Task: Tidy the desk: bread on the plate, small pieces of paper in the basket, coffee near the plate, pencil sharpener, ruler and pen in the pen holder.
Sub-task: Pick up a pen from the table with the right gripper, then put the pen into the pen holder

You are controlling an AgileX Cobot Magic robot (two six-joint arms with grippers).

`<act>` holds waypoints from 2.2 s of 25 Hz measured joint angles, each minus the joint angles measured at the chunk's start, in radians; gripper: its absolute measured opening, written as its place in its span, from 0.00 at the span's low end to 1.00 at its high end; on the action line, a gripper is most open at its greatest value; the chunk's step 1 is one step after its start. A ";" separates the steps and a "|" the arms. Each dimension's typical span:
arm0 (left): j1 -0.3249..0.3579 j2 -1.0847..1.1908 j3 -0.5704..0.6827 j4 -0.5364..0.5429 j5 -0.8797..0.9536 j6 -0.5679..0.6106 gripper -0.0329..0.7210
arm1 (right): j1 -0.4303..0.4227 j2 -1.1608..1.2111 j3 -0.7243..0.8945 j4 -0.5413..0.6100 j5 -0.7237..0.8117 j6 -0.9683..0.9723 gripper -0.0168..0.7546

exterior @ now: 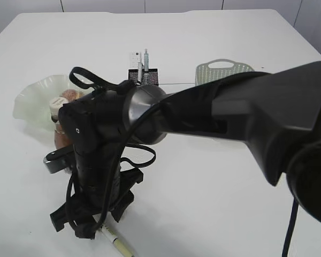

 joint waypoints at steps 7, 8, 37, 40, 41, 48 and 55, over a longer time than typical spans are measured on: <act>0.000 0.000 0.000 0.000 0.000 0.000 0.49 | 0.000 0.024 0.000 -0.002 0.000 0.000 0.55; 0.000 0.000 0.000 0.000 0.000 0.000 0.49 | 0.000 0.024 0.000 -0.002 0.000 0.000 0.55; 0.000 0.000 0.000 0.000 -0.002 0.000 0.48 | -0.032 -0.082 0.001 0.100 0.066 -0.233 0.10; 0.000 0.000 0.000 0.000 -0.002 0.000 0.48 | -0.087 -0.154 0.001 0.208 0.060 -0.336 0.10; 0.000 0.000 0.000 0.000 -0.002 0.000 0.48 | -0.111 -0.174 0.001 0.241 0.060 -0.372 0.10; 0.000 0.000 0.000 0.000 -0.003 0.000 0.48 | -0.302 -0.253 0.001 0.465 0.060 -0.532 0.10; 0.000 0.000 0.000 0.000 -0.003 0.000 0.48 | -0.518 -0.259 0.001 0.743 0.064 -0.711 0.10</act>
